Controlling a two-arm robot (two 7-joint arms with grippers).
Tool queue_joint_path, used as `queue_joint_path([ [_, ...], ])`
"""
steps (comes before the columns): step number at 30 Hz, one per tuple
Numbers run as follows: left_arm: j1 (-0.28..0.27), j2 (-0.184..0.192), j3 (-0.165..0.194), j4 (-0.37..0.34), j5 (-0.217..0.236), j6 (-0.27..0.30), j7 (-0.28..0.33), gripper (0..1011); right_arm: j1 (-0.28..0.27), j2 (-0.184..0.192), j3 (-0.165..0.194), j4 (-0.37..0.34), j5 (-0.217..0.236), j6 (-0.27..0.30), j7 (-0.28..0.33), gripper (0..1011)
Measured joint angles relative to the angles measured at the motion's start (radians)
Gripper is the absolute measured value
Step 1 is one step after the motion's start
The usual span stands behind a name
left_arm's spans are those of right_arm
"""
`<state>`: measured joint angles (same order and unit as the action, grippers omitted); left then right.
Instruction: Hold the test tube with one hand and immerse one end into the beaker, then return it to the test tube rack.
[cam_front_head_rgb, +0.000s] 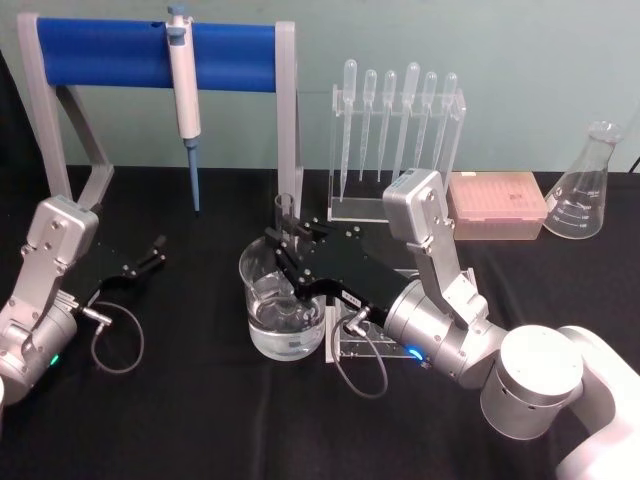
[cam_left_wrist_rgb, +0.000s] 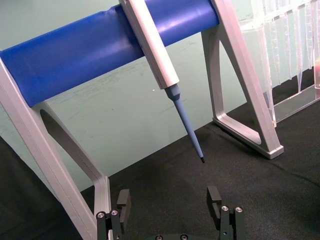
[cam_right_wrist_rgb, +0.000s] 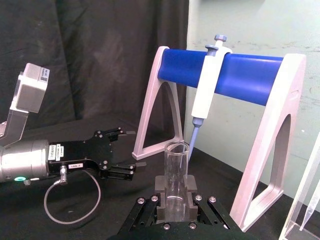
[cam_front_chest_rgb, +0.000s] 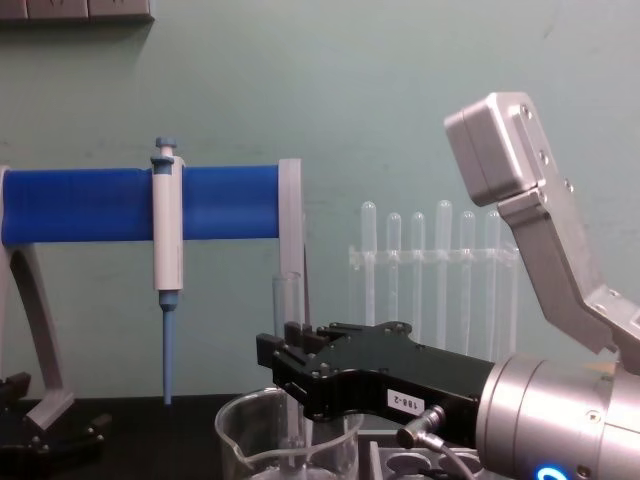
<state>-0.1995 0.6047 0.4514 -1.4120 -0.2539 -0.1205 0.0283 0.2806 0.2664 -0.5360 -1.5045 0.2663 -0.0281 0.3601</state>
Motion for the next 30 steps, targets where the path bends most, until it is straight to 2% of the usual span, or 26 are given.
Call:
queue_joint_path([
  [30,0.000,0.000,0.000,0.000,0.000,0.000,0.000,1000,0.000,0.000,0.000,0.000,0.001,0.000,0.000,231],
])
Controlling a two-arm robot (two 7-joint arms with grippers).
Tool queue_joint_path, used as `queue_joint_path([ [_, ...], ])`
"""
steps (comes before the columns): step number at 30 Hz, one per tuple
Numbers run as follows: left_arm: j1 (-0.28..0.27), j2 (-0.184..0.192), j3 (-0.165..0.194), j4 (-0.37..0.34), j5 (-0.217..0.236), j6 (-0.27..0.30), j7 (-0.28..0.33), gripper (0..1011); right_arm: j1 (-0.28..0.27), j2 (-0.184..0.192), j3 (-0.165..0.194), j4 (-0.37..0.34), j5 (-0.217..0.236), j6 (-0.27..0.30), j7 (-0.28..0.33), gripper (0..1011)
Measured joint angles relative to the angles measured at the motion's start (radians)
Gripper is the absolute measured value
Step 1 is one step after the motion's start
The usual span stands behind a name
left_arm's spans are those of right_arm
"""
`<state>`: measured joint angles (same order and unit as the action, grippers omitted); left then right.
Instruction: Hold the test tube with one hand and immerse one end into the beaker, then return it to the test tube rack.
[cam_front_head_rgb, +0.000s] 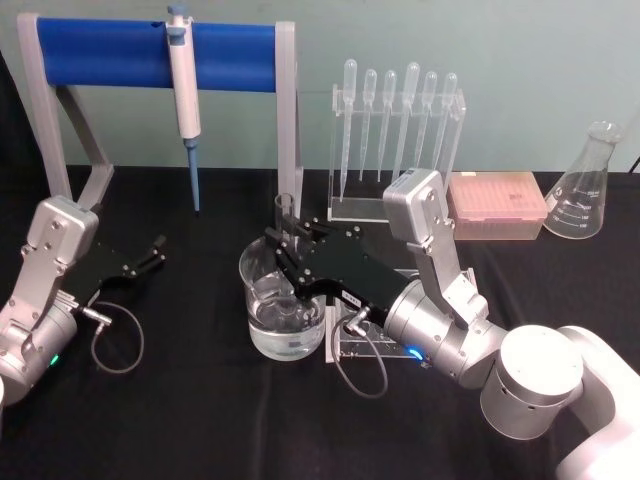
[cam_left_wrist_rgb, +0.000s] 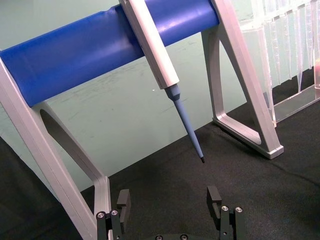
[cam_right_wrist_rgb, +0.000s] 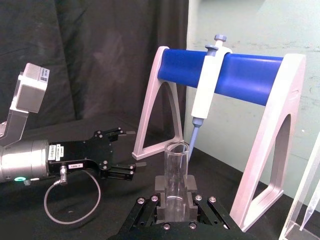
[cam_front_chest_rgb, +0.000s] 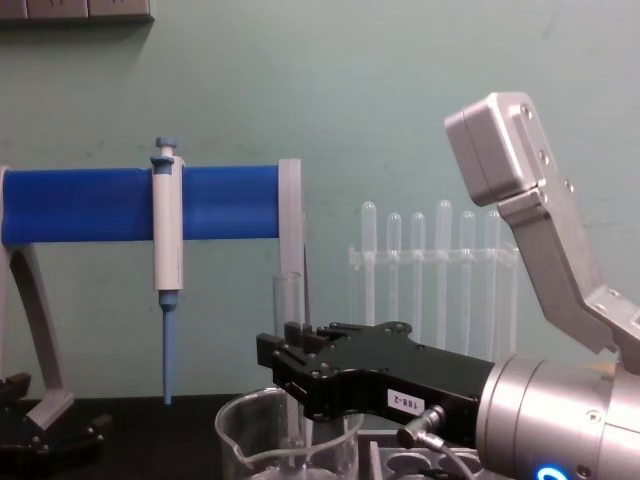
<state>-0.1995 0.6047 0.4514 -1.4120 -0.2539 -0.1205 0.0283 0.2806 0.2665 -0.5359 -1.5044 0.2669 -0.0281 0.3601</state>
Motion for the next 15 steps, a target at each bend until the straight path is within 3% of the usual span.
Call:
queue_joint_path([
  [15,0.000,0.000,0.000,0.000,0.000,0.000,0.000,1000,0.000,0.000,0.000,0.000,0.000,0.000,0.000,231],
])
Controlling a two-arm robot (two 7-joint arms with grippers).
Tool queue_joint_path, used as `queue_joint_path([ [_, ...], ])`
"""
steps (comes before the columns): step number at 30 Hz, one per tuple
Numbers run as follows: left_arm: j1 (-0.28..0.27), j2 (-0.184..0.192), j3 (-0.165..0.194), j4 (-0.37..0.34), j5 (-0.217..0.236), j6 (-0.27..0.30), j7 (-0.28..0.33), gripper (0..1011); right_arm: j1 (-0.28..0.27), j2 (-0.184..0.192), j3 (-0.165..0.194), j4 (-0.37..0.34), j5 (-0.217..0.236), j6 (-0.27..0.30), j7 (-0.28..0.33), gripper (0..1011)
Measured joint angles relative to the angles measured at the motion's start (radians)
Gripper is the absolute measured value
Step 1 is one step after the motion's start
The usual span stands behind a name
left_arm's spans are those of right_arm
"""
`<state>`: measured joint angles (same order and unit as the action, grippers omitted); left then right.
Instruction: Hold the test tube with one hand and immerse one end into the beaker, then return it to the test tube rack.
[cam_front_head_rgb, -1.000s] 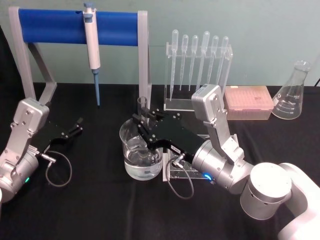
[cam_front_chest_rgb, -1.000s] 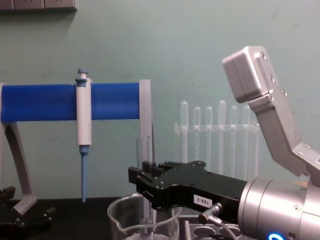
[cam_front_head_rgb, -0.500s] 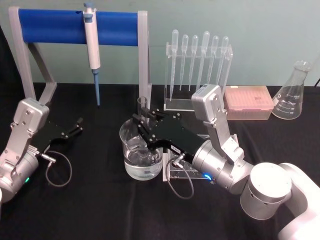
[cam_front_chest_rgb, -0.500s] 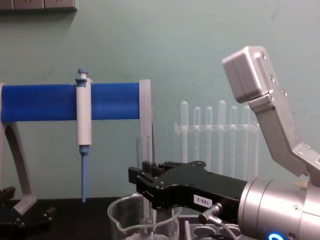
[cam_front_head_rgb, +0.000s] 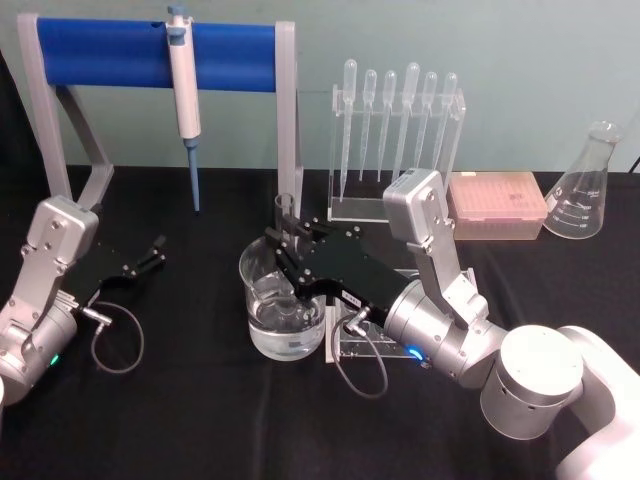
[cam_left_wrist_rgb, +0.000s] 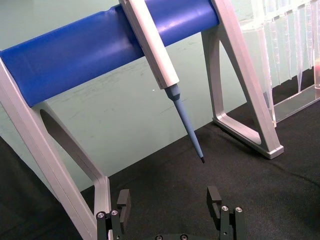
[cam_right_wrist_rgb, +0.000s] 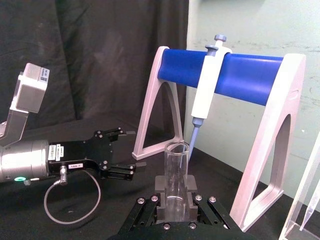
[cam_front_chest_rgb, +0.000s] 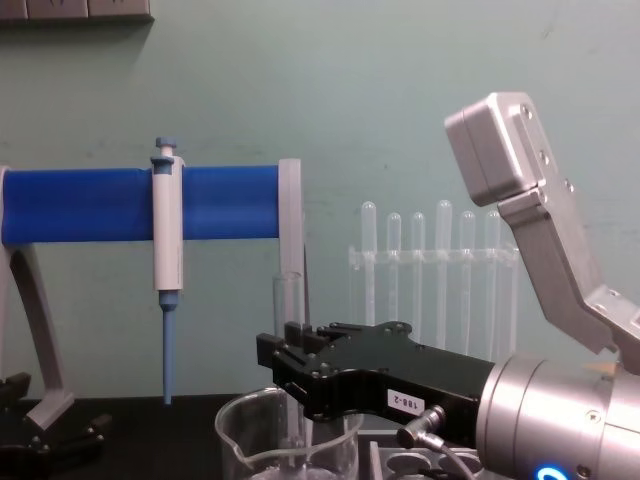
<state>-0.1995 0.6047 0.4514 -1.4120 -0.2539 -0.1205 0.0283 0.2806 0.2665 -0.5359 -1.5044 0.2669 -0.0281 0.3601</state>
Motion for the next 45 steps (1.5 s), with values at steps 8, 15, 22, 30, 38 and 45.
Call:
queue_joint_path([
  [8,0.000,0.000,0.000,0.000,0.000,0.000,0.000,1000,0.000,0.000,0.000,0.000,0.000,0.000,0.000,231],
  [15,0.000,0.000,0.000,0.000,0.000,0.000,0.000,1000,0.000,0.000,0.000,0.000,0.000,0.000,0.000,231],
  [22,0.000,0.000,0.000,0.000,0.000,0.000,0.000,1000,0.000,0.000,0.000,0.000,0.000,0.000,0.000,231],
  [30,0.000,0.000,0.000,0.000,0.000,0.000,0.000,1000,0.000,0.000,0.000,0.000,0.000,0.000,0.000,231],
  [38,0.000,0.000,0.000,0.000,0.000,0.000,0.000,1000,0.000,0.000,0.000,0.000,0.000,0.000,0.000,231],
  [45,0.000,0.000,0.000,0.000,0.000,0.000,0.000,1000,0.000,0.000,0.000,0.000,0.000,0.000,0.000,231],
])
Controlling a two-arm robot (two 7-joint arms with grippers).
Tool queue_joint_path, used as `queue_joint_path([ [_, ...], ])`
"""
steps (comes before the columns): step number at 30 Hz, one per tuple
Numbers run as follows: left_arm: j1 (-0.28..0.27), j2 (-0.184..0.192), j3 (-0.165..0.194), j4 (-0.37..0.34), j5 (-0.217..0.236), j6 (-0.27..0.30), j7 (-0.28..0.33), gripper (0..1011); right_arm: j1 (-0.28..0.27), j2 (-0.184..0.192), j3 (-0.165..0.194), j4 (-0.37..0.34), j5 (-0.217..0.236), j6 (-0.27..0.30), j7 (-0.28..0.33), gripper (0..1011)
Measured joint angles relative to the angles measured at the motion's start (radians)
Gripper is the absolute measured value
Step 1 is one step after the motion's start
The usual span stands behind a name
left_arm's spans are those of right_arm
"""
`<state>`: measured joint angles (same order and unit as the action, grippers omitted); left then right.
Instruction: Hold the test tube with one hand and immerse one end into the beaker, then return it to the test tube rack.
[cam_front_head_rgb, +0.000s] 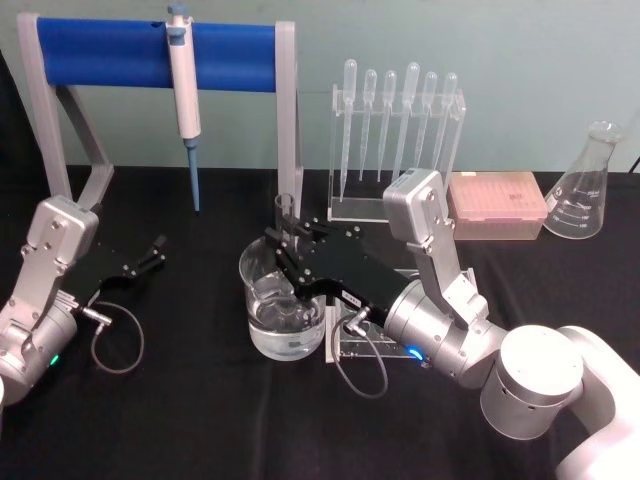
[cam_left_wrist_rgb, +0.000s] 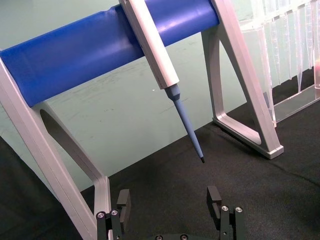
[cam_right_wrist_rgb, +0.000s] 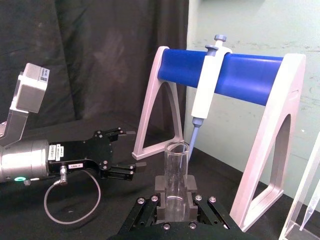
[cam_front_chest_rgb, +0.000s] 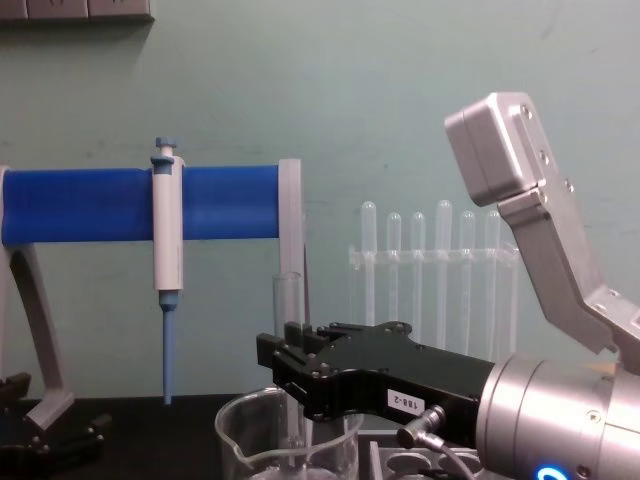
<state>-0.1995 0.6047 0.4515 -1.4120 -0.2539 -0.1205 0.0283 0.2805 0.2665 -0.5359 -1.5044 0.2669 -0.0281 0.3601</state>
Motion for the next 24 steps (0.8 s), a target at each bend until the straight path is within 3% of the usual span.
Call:
queue_joint_path([
  [24,0.000,0.000,0.000,0.000,0.000,0.000,0.000,1000,0.000,0.000,0.000,0.000,0.000,0.000,0.000,231],
])
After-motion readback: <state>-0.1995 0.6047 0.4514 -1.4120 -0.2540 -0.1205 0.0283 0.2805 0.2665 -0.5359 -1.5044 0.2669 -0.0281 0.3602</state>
